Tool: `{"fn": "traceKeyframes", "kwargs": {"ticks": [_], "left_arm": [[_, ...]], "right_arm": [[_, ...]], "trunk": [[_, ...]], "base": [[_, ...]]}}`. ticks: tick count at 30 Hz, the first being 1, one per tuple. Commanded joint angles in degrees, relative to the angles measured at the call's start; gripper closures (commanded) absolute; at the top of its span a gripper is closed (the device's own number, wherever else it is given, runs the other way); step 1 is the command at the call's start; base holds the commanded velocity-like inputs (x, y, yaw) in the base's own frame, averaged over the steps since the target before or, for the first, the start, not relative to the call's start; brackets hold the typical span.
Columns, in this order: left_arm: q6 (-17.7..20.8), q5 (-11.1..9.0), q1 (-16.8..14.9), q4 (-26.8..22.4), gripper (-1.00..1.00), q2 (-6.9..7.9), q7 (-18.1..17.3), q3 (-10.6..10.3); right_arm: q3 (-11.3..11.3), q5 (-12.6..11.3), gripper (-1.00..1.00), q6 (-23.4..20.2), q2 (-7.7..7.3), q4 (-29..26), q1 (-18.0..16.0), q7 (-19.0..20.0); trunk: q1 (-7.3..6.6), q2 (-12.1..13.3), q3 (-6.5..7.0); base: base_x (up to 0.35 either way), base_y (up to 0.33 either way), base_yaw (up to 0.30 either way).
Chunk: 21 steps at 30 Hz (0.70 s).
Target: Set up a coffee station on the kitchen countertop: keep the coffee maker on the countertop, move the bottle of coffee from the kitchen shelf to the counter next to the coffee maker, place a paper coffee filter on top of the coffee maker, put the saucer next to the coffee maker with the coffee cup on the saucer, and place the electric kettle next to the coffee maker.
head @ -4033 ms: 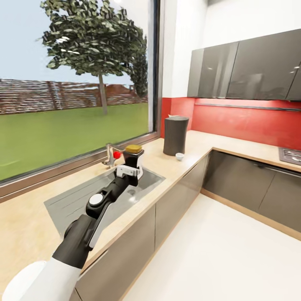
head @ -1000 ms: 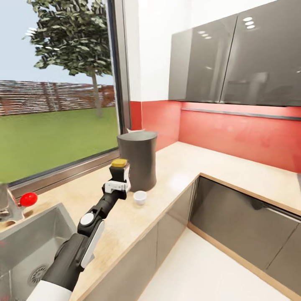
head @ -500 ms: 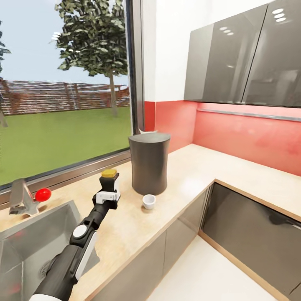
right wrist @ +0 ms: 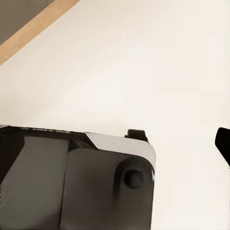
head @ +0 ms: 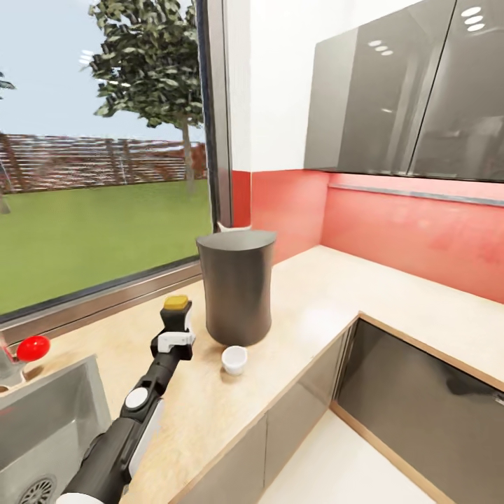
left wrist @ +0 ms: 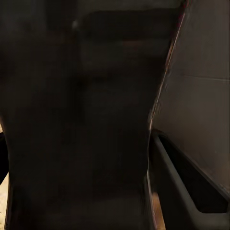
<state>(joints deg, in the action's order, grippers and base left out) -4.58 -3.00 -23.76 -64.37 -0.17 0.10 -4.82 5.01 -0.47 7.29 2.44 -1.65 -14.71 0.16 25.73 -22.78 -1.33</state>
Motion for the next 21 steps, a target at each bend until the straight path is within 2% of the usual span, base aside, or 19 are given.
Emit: {"fn": "traceKeyframes", "kwargs": {"ticks": [1, 5, 16, 21], "left_arm": [[-2.2, -0.2, -0.1, 1.5, 1.00, -0.01, 0.7, -0.1], [-3.5, -0.4, -0.1, 2.4, 1.00, -0.05, 1.1, -0.1], [-5.2, -0.4, -0.1, 4.4, 1.00, -0.18, 1.2, -0.1], [-5.3, -0.4, -0.1, 4.8, 1.00, -0.29, 1.2, -0.1]], "right_arm": [[0.4, -0.1, -1.00, 0.2, 0.07, 0.1, -0.1, 0.0], [0.4, -0.1, -1.00, 0.2, 0.17, 0.0, -0.1, 0.0], [0.4, -0.1, -1.00, 0.2, 0.19, 0.0, -0.1, 0.0], [0.4, -0.1, -1.00, 0.2, 0.13, 0.0, -0.1, 0.0]], "trunk": [[0.06, -0.1, -0.12], [0.06, -0.1, -0.12], [0.06, -0.1, -0.12], [0.06, -0.1, -0.12]], "base": [[0.209, -0.143, 0.000], [0.058, -0.140, 0.086], [0.004, -0.022, 0.250], [0.000, -0.040, 0.038]]}}
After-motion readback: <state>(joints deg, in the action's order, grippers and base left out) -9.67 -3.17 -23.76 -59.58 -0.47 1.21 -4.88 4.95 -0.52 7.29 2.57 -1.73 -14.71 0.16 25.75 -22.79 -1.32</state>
